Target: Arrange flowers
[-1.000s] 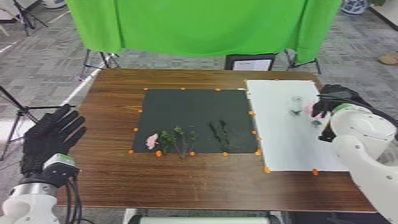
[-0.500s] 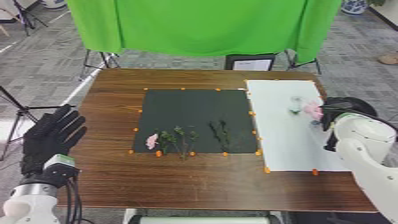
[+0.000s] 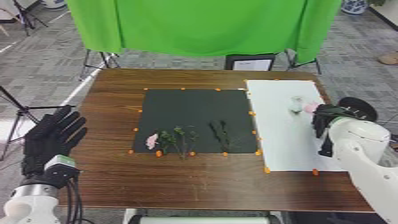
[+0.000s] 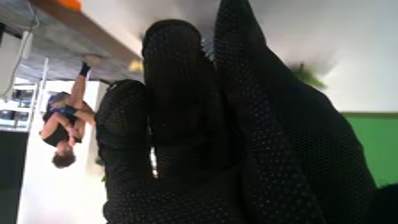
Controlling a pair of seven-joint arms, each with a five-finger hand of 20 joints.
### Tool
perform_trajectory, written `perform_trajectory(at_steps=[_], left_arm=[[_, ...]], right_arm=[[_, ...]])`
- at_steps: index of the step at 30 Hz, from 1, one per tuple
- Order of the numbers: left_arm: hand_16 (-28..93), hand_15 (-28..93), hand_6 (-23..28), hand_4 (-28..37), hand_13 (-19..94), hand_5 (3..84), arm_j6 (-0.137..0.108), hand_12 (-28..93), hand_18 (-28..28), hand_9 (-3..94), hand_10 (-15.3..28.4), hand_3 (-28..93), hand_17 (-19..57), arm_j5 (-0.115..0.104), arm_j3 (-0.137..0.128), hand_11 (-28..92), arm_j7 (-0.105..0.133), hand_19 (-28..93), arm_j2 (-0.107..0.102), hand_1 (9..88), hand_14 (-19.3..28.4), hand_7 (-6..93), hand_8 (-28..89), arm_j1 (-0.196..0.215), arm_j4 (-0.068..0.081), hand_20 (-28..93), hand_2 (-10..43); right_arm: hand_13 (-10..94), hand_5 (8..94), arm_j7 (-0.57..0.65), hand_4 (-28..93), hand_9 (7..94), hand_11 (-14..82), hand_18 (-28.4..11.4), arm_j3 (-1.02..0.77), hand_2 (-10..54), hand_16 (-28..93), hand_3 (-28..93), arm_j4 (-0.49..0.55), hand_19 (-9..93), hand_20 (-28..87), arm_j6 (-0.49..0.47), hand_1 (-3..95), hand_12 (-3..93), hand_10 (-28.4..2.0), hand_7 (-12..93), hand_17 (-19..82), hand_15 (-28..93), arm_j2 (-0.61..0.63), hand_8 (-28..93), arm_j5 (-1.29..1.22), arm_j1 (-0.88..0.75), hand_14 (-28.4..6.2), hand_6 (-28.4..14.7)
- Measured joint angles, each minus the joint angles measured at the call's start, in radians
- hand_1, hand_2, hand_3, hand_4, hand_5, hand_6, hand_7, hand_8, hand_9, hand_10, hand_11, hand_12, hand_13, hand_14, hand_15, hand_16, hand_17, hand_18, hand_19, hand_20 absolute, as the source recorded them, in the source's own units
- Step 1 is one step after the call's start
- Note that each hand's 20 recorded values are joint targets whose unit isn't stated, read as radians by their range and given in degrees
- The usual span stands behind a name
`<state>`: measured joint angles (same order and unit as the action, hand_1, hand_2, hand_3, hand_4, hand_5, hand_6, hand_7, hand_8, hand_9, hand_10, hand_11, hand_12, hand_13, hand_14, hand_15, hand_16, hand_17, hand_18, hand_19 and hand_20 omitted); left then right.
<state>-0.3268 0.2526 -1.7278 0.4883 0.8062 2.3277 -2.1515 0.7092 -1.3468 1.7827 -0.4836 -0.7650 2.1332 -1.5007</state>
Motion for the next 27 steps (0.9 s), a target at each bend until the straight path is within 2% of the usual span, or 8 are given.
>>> perform_trajectory(at_steps=[7,14,18,22,27], left_arm=[[-6,37,10.6,-26.4,22,41.0,0.000,13,16.8,34.1,16.9,76,-8.3,0.000,0.001,21,0.000,38,0.003,27.3,16.8,13.7,-8,0.004,-0.001,10,10.8],[-6,37,10.5,-26.4,22,41.1,0.000,13,16.8,34.1,16.9,76,-8.3,0.000,0.001,21,0.000,39,0.005,27.3,16.8,13.9,-8,0.008,-0.002,10,10.7],[-6,37,10.5,-26.5,22,41.1,-0.001,13,16.8,34.1,17.0,76,-8.3,0.000,-0.005,21,0.001,38,0.005,27.2,16.8,13.9,-8,0.016,-0.003,10,10.8],[-6,37,10.6,-26.5,22,41.1,-0.002,13,16.8,34.1,17.0,76,-8.3,0.000,-0.003,21,0.000,39,0.006,27.3,16.8,13.8,-8,0.024,-0.004,10,10.9],[-6,37,10.6,-26.6,22,41.1,-0.002,13,16.8,34.1,17.0,76,-8.3,0.002,0.010,21,-0.009,39,0.008,27.4,16.7,13.8,-8,0.017,-0.002,10,11.0]], right_arm=[[75,75.1,-0.017,-28,82.7,4.9,-20.1,0.002,-6.5,33,64,0.001,84,38,0.032,59.4,29.0,-7.5,25,39,47,-0.002,-2,0.014,-0.008,-6.8,2.5],[76,76.4,-0.039,-28,84.3,5.5,-20.1,0.028,-7.3,34,67,0.024,84,38,0.131,58.6,29.5,-7.7,25,40,46,0.000,-1,0.054,-0.035,-6.6,2.4],[76,76.7,-0.065,-28,84.3,5.4,-20.2,0.089,-7.4,35,68,0.073,84,38,0.143,58.4,29.5,-7.9,25,39,46,0.001,-1,0.148,-0.021,-6.6,2.3],[76,76.7,-0.133,-28,84.1,5.4,-20.2,0.222,-7.5,35,68,0.109,84,38,0.158,58.4,29.4,-8.1,25,39,45,-0.014,-1,0.235,0.071,-6.4,2.3],[75,76.6,-0.230,-28,83.3,5.5,-20.3,0.353,-7.3,36,68,0.107,83,38,0.178,58.2,29.4,-8.2,24,39,45,-0.120,-1,0.181,0.231,-6.3,2.0]])
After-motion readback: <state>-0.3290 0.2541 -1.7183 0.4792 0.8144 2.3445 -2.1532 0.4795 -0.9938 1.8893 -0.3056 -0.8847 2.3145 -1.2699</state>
